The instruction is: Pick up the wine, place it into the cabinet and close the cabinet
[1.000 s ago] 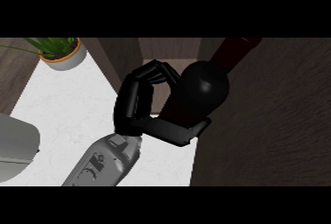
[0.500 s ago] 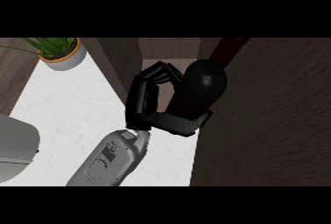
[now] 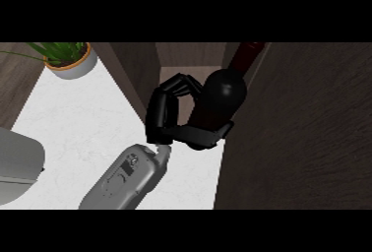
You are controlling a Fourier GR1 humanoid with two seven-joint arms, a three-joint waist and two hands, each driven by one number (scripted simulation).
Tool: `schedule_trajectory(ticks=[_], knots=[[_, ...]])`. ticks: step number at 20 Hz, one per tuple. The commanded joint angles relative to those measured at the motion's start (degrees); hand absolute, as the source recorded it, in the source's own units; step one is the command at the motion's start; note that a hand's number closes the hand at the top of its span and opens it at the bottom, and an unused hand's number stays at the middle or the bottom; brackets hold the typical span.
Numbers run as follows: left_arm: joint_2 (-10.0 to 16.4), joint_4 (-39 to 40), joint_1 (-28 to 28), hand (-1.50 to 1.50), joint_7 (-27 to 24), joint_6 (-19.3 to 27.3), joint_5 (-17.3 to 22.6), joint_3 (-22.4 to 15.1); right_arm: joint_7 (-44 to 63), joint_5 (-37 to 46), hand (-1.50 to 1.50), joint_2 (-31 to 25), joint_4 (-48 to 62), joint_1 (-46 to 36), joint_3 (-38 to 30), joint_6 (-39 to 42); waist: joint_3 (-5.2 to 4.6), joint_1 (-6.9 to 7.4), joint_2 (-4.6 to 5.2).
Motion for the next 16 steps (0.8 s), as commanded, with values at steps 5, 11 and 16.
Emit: schedule_trajectory(ticks=[5, 11, 16], knots=[[-0.01, 10.9, 2.38, 1.5, -10.35, -1.72, -1.22, -0.62, 1.45, -4.98, -1.5, -0.93, -5.64, 1.24, -3.14, 1.05, 0.01, -0.14, 0.06], [-0.01, 15.1, -3.4, 1.5, -11.07, 0.6, 1.28, 1.33, 0.67, -2.94, -1.5, 0.48, -5.62, 1.73, -1.16, 1.02, 0.0, -0.17, 0.04], [-0.01, 19.23, -4.38, 1.5, -14.57, -2.16, 2.92, 4.42, 0.27, 3.92, -1.5, 2.66, -3.59, 1.38, 4.59, -1.08, -0.02, 0.04, 0.04]])
